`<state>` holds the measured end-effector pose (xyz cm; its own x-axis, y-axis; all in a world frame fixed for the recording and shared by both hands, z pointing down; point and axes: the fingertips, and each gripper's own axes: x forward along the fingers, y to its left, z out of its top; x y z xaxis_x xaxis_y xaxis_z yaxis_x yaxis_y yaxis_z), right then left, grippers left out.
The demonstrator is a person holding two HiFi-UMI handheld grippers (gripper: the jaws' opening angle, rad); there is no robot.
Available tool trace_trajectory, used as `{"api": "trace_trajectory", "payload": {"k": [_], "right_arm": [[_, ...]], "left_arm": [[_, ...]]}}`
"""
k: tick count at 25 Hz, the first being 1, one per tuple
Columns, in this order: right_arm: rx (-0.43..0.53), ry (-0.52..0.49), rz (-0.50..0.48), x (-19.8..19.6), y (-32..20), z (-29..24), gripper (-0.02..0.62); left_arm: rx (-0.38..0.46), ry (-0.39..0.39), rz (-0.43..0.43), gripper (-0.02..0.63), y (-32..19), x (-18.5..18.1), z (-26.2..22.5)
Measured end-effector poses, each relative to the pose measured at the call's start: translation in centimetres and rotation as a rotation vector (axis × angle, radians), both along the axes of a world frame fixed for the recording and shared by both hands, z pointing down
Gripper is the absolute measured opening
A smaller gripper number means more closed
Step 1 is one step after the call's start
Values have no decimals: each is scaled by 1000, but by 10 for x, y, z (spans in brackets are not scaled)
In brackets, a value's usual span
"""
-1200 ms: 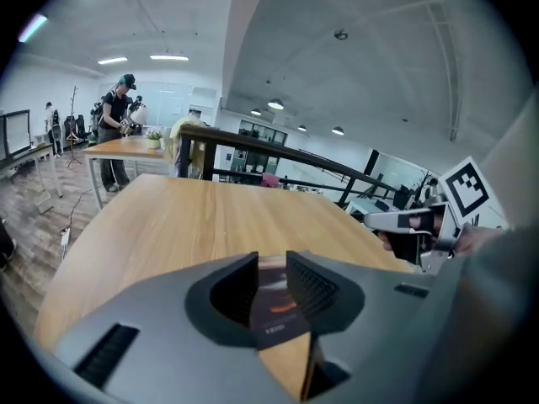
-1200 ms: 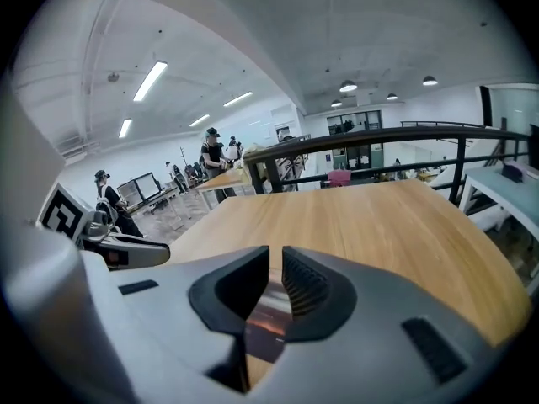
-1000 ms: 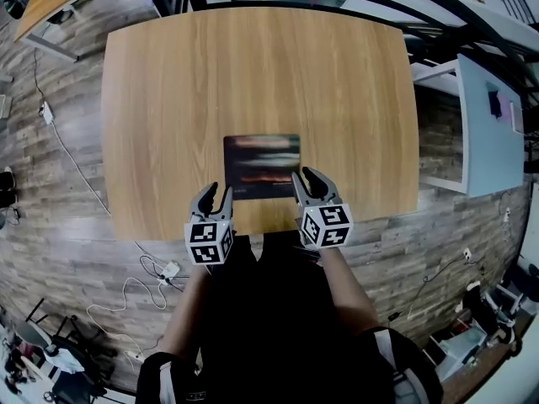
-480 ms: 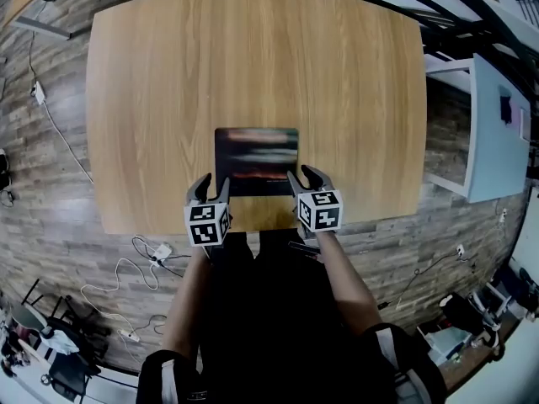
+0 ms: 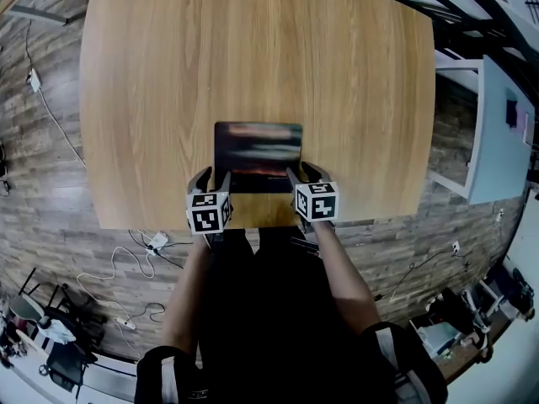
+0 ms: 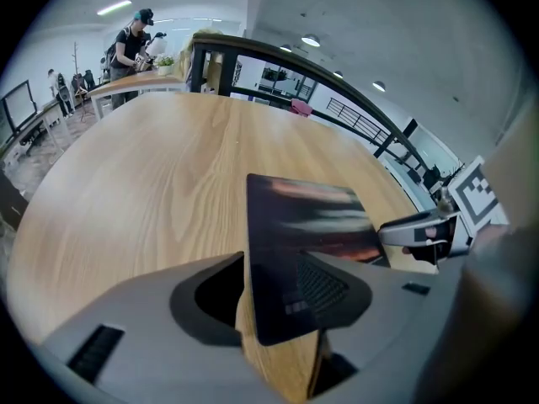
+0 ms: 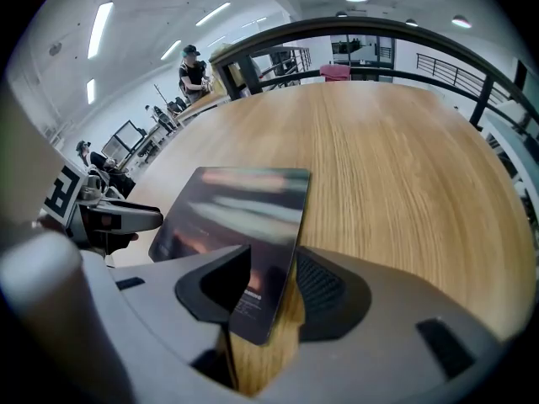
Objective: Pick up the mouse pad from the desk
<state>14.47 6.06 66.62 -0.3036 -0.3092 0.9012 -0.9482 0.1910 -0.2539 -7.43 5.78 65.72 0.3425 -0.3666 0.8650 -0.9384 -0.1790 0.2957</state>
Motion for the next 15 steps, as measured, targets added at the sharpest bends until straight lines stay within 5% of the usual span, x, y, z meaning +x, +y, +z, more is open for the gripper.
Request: {"api": "trace_trajectory", "payload": {"k": [15], "right_arm": [[-47, 58, -22, -1, 4, 12, 184]], "left_arm": [[-67, -49, -10, 196, 5, 1, 15]]}}
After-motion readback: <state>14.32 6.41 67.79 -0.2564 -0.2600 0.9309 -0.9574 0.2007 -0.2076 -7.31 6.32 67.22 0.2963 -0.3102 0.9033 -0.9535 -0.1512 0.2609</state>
